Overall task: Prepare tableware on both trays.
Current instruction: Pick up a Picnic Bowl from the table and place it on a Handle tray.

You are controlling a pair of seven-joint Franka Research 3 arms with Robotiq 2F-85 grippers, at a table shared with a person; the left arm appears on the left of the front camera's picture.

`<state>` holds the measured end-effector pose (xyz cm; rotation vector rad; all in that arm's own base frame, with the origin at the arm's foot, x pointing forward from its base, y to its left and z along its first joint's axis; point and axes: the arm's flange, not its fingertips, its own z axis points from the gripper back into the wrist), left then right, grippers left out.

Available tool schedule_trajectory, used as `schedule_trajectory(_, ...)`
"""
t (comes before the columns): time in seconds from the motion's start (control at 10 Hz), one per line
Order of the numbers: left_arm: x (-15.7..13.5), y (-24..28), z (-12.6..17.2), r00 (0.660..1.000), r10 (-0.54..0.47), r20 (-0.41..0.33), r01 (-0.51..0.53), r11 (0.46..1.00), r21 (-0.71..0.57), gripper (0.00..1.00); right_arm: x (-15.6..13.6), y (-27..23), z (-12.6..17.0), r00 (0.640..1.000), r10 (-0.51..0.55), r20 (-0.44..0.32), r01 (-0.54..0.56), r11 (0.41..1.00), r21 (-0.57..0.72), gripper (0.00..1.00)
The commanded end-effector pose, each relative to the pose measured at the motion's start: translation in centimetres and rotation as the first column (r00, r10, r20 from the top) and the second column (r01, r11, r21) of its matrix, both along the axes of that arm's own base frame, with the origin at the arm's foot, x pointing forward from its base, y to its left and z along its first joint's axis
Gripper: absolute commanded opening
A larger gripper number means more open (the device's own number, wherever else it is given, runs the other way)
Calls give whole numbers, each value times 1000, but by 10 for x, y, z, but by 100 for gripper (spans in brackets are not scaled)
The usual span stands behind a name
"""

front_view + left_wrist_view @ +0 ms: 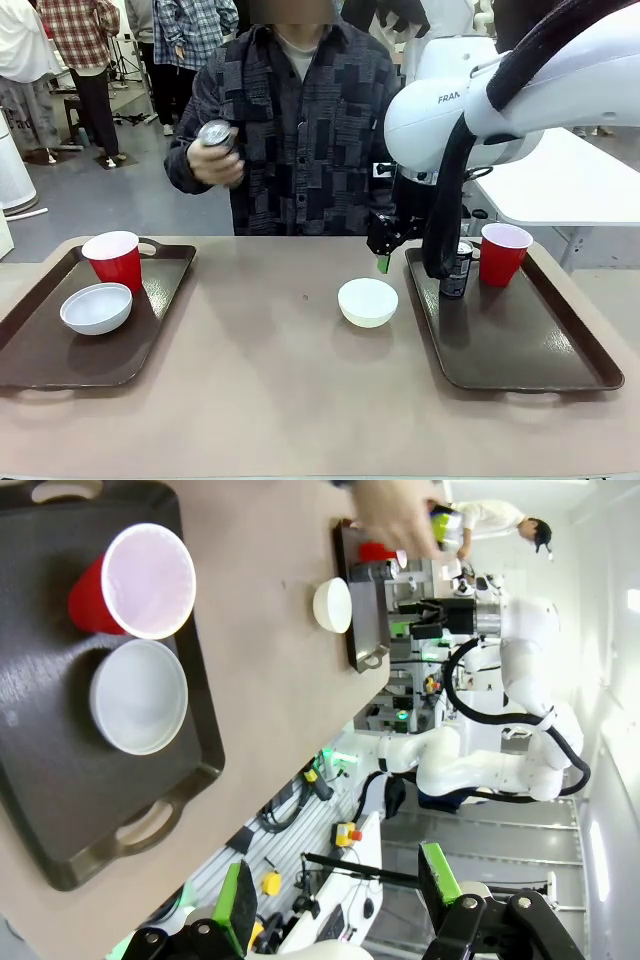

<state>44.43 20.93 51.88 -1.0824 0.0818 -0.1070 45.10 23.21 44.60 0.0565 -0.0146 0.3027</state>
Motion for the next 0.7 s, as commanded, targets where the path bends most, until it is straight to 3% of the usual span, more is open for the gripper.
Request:
schedule_trajectory(0.0,-1,0,3,1000,-1,-3,1,1000,-3,86,-10,-4,1,1000,5,7,-5,1000,-6,100)
schedule_trajectory(0.1,-1,0,3,1000,-1,-3,1,1000,-3,86,0,0,0,1000,0,0,0,1000,0,100)
schedule_trajectory(0.4,-1,0,3,1000,-1,-3,1,1000,-3,86,41,11,-35,987,-155,-36,157,985,75,100)
schedule_trajectory(0.6,-1,0,3,1000,-1,-3,1,1000,-3,86,57,19,-54,982,-181,-62,185,980,69,100)
